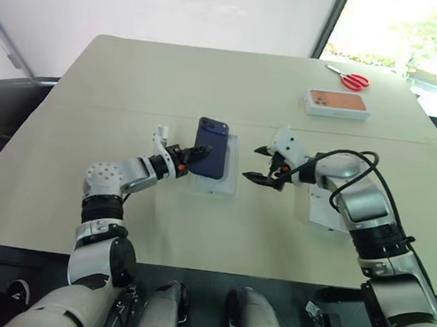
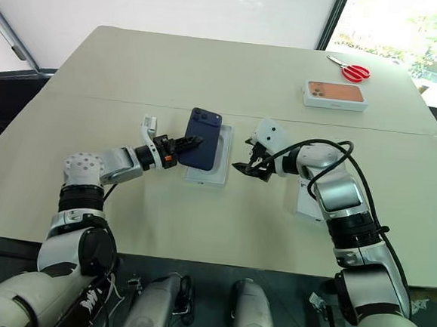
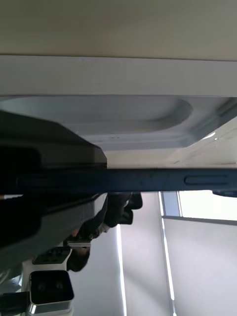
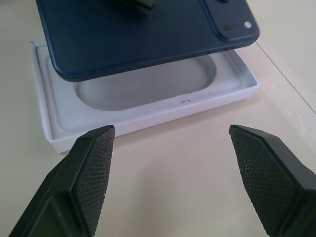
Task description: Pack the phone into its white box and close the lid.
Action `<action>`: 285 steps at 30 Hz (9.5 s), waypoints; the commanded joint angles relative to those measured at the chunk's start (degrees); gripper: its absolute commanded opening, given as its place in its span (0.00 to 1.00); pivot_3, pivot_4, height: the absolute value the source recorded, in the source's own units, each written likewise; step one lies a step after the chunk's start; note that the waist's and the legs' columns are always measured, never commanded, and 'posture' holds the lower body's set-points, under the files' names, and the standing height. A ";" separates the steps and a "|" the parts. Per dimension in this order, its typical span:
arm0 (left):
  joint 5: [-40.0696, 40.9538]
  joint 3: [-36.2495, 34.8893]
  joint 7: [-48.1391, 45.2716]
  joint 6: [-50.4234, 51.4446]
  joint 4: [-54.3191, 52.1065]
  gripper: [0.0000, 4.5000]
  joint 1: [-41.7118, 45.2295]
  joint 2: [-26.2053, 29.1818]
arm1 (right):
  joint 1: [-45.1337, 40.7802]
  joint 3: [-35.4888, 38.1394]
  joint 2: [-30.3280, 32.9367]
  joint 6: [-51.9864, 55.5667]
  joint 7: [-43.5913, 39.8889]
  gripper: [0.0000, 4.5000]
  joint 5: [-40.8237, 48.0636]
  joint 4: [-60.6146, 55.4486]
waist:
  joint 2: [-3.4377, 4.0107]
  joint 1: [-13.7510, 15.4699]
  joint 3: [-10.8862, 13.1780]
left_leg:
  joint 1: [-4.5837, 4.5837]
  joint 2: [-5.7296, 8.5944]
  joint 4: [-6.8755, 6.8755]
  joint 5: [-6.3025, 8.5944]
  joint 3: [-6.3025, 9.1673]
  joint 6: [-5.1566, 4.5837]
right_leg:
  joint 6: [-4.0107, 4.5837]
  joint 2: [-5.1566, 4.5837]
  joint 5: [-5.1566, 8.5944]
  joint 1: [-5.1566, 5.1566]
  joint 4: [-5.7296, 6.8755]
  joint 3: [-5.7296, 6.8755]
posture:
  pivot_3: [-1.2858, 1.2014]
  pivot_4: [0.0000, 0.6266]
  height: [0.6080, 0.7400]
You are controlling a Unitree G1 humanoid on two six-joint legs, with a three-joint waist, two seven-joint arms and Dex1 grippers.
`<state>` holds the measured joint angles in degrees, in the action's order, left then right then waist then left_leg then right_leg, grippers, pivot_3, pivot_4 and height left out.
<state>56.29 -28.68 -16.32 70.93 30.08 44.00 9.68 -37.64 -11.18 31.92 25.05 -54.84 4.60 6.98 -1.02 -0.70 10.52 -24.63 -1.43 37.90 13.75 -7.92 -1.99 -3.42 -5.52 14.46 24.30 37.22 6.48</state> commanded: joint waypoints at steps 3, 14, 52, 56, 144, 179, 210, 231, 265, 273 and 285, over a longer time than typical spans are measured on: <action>1.23 0.74 -0.37 1.72 -4.24 0.86 0.90 -0.15 | -1.60 -0.02 -0.88 -2.23 1.14 0.87 -0.41 0.18 | 0.00 -0.07 0.00 | 0.00 -0.01 0.00 -0.01 0.00 -0.01 | 0.00 0.01 0.00 0.00 0.00 0.00 | 0.52 0.24 0.99; 1.65 1.22 0.14 4.96 -10.39 0.99 -0.43 2.54 | -2.21 -0.47 -2.14 -3.21 1.59 0.87 -0.71 1.98 | 0.00 -0.09 0.00 | 0.01 -0.01 0.01 -0.01 0.00 -0.01 | 0.00 0.01 0.00 -0.01 0.01 0.00 | 0.52 0.24 0.99; -27.06 28.67 -14.16 -15.39 -7.08 0.00 0.20 5.00 | 0.11 -4.83 -5.88 -10.69 7.86 0.01 -10.29 8.19 | 0.03 0.18 0.00 | 0.00 0.02 0.02 -0.02 -0.03 -0.03 | 0.00 -0.02 0.00 -0.03 0.01 0.02 | 0.52 0.24 0.99; -27.82 29.45 -15.67 -15.13 -6.47 0.00 1.32 2.61 | 2.98 -3.37 -3.42 -8.65 6.72 0.01 -9.45 4.47 | 0.03 0.35 0.00 | 0.01 0.03 0.04 0.00 -0.02 -0.05 | -0.01 -0.04 0.00 -0.07 0.00 0.03 | 0.52 0.24 0.99; -31.05 28.24 -52.33 -56.79 -30.54 1.00 -14.04 19.74 | 5.38 16.05 20.15 65.77 16.35 0.99 13.82 -17.32 | 0.35 -0.10 0.08 | -0.55 0.05 0.16 0.12 0.05 -0.26 | 0.10 -0.26 0.00 0.39 -0.17 0.10 | 0.52 0.24 0.99; -32.42 30.45 -44.79 -59.87 -32.23 1.00 -16.73 17.81 | 3.18 21.60 16.42 67.45 42.88 0.24 35.25 -8.56 | 0.38 0.05 0.06 | -0.65 -0.02 0.32 0.13 0.04 -0.37 | 0.02 0.01 -0.03 0.39 -0.10 0.11 | 0.52 0.24 0.99; -25.92 24.85 -32.58 -41.05 -28.28 1.00 -10.20 13.74 | -22.49 58.58 -28.81 65.49 52.22 0.01 43.88 -4.77 | 0.42 -0.08 0.04 | -0.67 -0.20 0.29 0.02 0.04 -0.22 | 0.00 0.27 -0.04 0.42 0.03 0.10 | 0.52 0.24 0.99; -31.08 29.24 -26.46 -45.76 -20.52 0.00 -9.44 4.66 | -7.55 56.01 -30.00 67.45 61.87 0.89 68.21 1.99 | 0.48 -0.20 0.01 | -0.66 -0.10 0.28 0.03 0.04 -0.23 | 0.01 0.23 -0.05 0.42 0.04 0.07 | 0.52 0.24 0.99; -33.96 28.64 -19.61 -27.53 -26.61 0.86 -8.98 11.87 | 0.89 14.28 -5.98 34.63 34.74 1.00 36.71 -14.70 | 0.52 -0.06 -0.03 | -0.70 -0.17 0.31 0.04 0.03 -0.26 | 0.01 0.26 -0.05 0.47 -0.01 0.03 | 0.52 0.24 0.99; -35.90 30.65 -7.11 -12.26 -34.66 0.86 -7.75 9.63 | 1.14 11.59 -5.89 29.92 31.67 1.00 30.60 -13.64 | 0.51 0.02 -0.02 | -0.69 -0.19 0.32 0.02 0.03 -0.22 | 0.01 0.28 -0.05 0.47 0.02 0.03 | 0.52 0.24 0.99; -34.33 26.73 -13.48 -29.80 -36.78 0.86 -8.80 9.62 | -5.00 9.89 -11.57 47.12 39.42 1.00 29.26 -16.17 | 0.52 -0.25 -0.02 | -0.66 -0.28 0.28 -0.06 0.03 -0.08 | 0.06 0.33 -0.06 0.51 0.06 0.04 | 0.52 0.24 0.99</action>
<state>21.41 -0.62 -26.85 45.88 -5.14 35.16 18.28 -40.89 -0.22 20.01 67.96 -16.25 33.83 -5.67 -0.50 -0.95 10.50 -25.29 -1.71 38.18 13.70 -7.90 -2.07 -3.36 -5.18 14.40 24.81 37.28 6.52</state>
